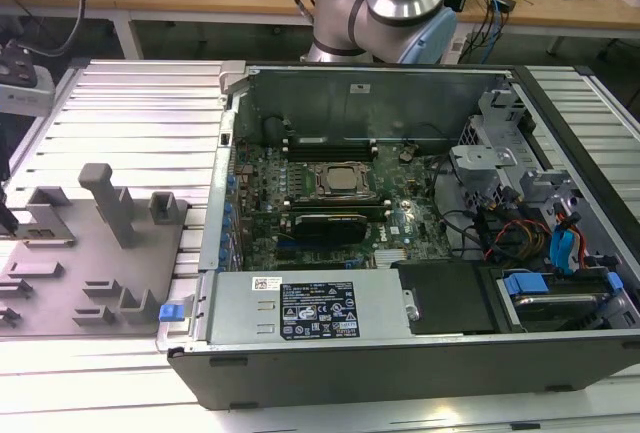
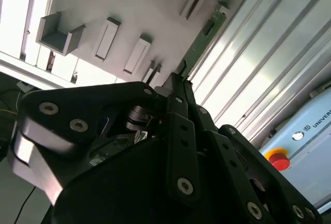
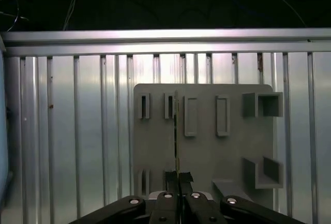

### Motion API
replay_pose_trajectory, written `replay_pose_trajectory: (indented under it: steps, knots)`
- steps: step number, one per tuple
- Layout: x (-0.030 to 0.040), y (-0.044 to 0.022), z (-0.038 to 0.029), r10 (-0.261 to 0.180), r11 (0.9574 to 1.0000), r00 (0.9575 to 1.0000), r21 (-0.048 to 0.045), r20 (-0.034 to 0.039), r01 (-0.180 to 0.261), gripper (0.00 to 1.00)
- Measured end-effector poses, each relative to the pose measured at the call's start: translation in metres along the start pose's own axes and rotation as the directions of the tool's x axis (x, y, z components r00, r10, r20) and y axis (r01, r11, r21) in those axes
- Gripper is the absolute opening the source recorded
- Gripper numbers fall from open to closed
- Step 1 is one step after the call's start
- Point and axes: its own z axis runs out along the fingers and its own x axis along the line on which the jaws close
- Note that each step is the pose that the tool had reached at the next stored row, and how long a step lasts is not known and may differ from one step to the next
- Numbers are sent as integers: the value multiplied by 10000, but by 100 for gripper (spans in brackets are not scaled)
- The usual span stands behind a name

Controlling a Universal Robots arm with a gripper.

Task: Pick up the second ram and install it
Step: 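Pick up the second ram and move it above second insertion slot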

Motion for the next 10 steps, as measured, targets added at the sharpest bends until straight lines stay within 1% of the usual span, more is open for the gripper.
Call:
replay_pose_trajectory:
  steps: [1, 6, 7, 10]
  knots:
    - [0, 1, -29, 0, 10000, 10000, 1, 0, 0, 12]
    - [-2, 3, -105, 0, 10000, 10000, 0, -1, 0, 12]
    - [-2, 4, -134, 0, 10000, 10000, 0, -1, 0, 12]
    - [-3, 6, -197, 0, 10000, 10000, 0, 0, 0, 12]
